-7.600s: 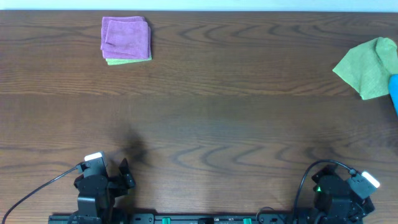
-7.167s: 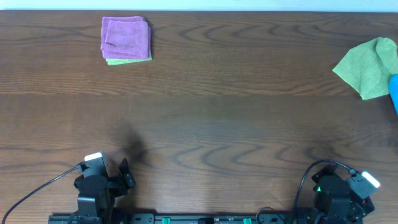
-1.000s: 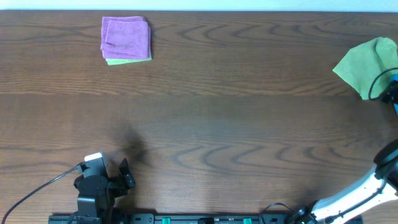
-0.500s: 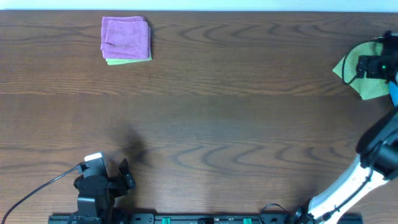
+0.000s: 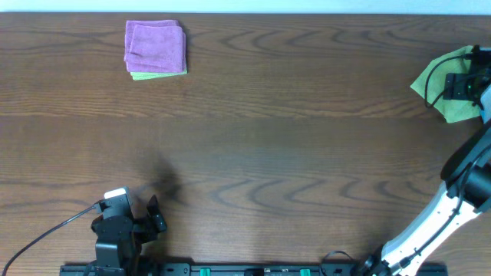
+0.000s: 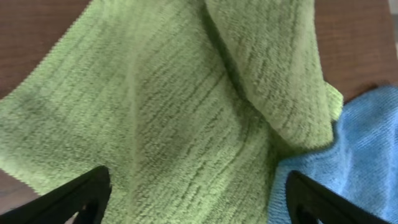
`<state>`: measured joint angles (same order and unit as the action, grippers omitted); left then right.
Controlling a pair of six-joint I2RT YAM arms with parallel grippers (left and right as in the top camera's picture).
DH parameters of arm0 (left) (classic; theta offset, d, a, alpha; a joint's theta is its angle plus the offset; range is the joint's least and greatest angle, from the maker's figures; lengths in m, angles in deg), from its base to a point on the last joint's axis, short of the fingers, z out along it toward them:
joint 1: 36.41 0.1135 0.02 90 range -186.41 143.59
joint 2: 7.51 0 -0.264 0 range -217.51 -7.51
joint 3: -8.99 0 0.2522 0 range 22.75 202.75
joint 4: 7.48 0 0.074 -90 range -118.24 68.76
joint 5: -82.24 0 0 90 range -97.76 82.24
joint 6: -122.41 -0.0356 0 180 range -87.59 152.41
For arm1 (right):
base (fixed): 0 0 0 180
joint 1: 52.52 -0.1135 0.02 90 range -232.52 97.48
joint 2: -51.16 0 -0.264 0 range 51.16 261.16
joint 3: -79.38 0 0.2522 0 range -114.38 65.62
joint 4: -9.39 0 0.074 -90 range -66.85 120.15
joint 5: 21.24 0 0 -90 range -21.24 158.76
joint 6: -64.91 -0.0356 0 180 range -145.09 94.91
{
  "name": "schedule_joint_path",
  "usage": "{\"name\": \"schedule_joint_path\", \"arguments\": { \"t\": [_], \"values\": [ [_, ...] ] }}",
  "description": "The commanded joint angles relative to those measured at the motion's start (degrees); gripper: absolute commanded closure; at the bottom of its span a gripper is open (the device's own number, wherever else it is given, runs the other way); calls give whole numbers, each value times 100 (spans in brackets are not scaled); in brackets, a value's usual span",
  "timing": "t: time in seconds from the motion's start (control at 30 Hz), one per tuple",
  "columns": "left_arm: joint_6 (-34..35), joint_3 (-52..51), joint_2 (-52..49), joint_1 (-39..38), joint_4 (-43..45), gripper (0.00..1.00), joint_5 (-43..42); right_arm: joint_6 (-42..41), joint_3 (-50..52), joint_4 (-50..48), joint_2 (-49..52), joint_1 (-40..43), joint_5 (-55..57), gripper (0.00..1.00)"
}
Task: Fold the cloth
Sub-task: 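Close the right gripper on the green cloth and lift it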
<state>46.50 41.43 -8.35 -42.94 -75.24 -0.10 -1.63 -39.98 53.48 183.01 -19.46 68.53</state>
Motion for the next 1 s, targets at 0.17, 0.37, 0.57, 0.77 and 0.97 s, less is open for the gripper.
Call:
{"name": "schedule_joint_path", "arguments": {
  "t": [0.17, 0.37, 0.57, 0.77, 0.97],
  "values": [
    [-125, -70, 48, 24, -321, 5, -2, -197, -66, 33, 306, -7, -339, 18],
    [-125, -70, 48, 24, -321, 5, -2, -221, -61, -90, 422, -11, -343, 21],
    [-125, -70, 48, 24, -321, 5, -2, -223, -61, -96, 426, 9, -256, 53],
    [-125, -70, 48, 24, -321, 5, -2, -446, -61, -59, 422, -15, -262, 89],
    [-125, -70, 48, 24, -321, 5, -2, -522, -66, 149, 402, -129, -282, 99]
  ]
}}
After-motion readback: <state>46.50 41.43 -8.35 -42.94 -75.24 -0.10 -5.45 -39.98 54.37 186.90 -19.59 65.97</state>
